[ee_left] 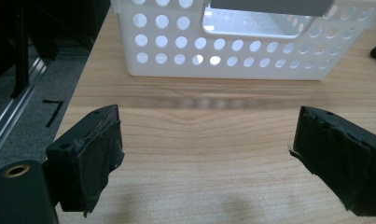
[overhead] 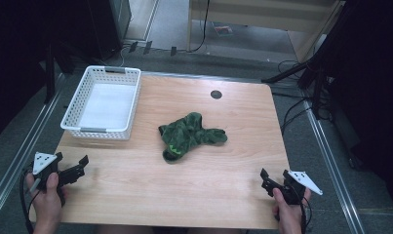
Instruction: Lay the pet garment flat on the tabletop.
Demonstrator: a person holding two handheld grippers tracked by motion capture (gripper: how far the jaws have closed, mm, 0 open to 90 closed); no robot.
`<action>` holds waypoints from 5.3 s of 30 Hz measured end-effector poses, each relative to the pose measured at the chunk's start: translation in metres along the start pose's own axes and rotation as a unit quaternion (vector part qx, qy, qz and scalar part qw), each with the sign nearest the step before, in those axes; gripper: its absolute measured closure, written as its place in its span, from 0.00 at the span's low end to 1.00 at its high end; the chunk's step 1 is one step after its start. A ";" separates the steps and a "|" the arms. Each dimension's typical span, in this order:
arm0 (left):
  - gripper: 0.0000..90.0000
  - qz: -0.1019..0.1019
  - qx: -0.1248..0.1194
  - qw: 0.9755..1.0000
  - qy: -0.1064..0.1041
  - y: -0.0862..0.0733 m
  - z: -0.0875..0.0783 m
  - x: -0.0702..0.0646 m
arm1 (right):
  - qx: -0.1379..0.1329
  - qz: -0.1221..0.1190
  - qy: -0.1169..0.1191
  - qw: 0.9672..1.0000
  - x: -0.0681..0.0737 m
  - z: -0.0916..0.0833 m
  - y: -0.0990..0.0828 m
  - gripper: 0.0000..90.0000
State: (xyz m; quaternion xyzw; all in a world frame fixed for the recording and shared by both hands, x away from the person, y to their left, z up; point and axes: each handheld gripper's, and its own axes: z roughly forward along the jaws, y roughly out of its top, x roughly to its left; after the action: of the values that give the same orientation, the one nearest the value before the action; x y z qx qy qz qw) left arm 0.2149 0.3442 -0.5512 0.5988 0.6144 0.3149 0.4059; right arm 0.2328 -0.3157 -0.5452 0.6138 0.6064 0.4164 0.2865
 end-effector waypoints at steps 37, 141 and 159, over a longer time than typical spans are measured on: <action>0.09 0.015 -0.007 1.000 0.007 -0.002 -0.003 -0.003 | 0.107 -0.154 0.141 0.972 0.212 0.129 0.072 0.13; 0.83 0.229 0.189 0.881 -0.368 -0.008 0.016 -0.205 | 0.182 -0.193 0.245 0.932 0.150 -0.003 -0.020 0.82; 0.40 0.026 0.142 0.969 -0.202 0.080 0.117 -0.212 | 0.142 -0.162 0.223 0.951 0.195 0.137 0.096 0.47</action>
State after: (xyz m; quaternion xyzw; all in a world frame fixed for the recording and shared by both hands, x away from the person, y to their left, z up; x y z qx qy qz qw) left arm 0.3458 0.1292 -0.5110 0.7172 0.5425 0.1067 0.4242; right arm 0.3823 -0.1121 -0.4981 0.4331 0.7991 0.4003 0.1168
